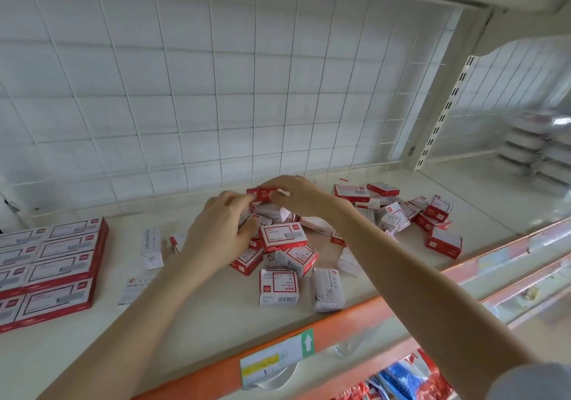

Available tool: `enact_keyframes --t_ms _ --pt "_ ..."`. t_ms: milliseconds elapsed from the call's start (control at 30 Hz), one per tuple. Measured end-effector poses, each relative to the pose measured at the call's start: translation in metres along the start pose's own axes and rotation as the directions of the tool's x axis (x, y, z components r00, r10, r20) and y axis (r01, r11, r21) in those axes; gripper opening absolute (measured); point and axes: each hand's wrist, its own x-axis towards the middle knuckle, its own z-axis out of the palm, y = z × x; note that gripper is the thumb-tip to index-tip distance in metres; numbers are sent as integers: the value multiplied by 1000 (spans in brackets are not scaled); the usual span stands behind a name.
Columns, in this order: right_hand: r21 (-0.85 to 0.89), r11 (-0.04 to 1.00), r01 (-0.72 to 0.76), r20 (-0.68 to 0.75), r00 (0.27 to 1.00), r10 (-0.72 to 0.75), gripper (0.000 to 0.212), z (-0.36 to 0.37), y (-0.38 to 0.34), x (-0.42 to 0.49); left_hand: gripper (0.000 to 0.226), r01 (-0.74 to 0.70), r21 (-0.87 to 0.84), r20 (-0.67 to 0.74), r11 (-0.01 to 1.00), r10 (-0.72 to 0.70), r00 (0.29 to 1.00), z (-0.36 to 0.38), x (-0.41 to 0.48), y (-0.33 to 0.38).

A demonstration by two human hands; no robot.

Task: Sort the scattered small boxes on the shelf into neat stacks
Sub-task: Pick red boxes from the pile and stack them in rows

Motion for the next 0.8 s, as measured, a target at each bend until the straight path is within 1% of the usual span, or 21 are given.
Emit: enact_keyframes --t_ms 67,200,367,500,667,800 --pt "-1 1000 0 -5 1000 0 35 -1 -1 -1 46 40 9 46 999 -40 998 3 7 0" --pt "-15 999 -38 -9 999 38 35 1 1 3 44 82 14 73 997 -83 994 5 14 -1" --pt "34 994 -105 -13 994 106 39 4 6 11 42 87 4 68 996 -87 994 4 13 -5" --pt "55 993 -108 -21 994 110 38 7 2 24 40 94 -17 54 995 -93 994 0 9 -10" --pt "12 994 -105 -35 994 105 36 14 -1 35 40 83 -30 46 996 -81 996 -8 5 -16" --pt "49 992 -119 -74 990 123 40 17 1 32 40 58 -38 27 998 -57 998 -10 3 -16"
